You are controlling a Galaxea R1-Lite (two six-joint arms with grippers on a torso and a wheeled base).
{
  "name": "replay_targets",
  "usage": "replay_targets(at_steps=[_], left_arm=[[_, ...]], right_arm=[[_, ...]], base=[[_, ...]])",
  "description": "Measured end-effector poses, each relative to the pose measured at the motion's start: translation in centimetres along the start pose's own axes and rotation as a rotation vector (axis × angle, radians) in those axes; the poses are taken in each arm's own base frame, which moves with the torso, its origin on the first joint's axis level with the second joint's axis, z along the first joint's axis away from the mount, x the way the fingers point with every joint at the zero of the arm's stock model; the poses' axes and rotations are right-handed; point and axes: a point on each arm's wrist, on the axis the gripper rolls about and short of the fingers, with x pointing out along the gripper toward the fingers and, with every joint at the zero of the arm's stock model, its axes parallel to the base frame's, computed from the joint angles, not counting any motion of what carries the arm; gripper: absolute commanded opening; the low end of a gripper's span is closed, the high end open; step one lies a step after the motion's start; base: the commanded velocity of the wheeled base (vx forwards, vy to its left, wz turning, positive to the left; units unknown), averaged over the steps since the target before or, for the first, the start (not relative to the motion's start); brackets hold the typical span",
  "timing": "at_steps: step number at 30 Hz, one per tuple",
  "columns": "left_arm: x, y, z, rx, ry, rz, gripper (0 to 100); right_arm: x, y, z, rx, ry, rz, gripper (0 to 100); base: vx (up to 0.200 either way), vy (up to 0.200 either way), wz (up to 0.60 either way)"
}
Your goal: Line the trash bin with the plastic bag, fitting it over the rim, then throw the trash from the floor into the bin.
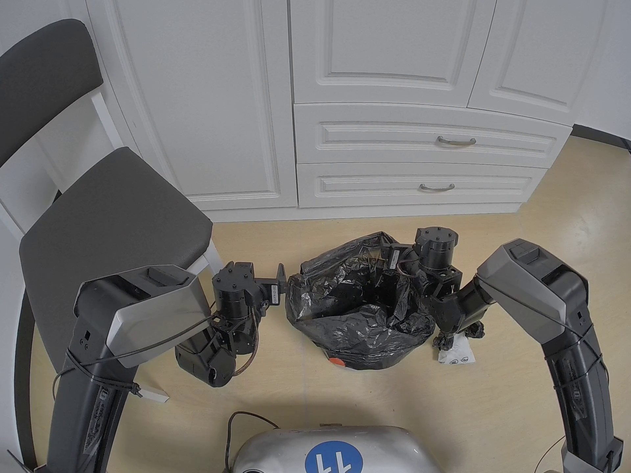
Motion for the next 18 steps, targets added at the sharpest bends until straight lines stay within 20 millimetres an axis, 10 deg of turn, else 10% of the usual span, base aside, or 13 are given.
replay_targets(at_steps=[18], left_arm=[[-2.9,-1.1,1.3,0.029,0.004,-0.049,100]], right_arm=[[-7.8,0.9,2.8,-0.235,0.023,0.089,100]], base=[[0.000,0.000,0.00]])
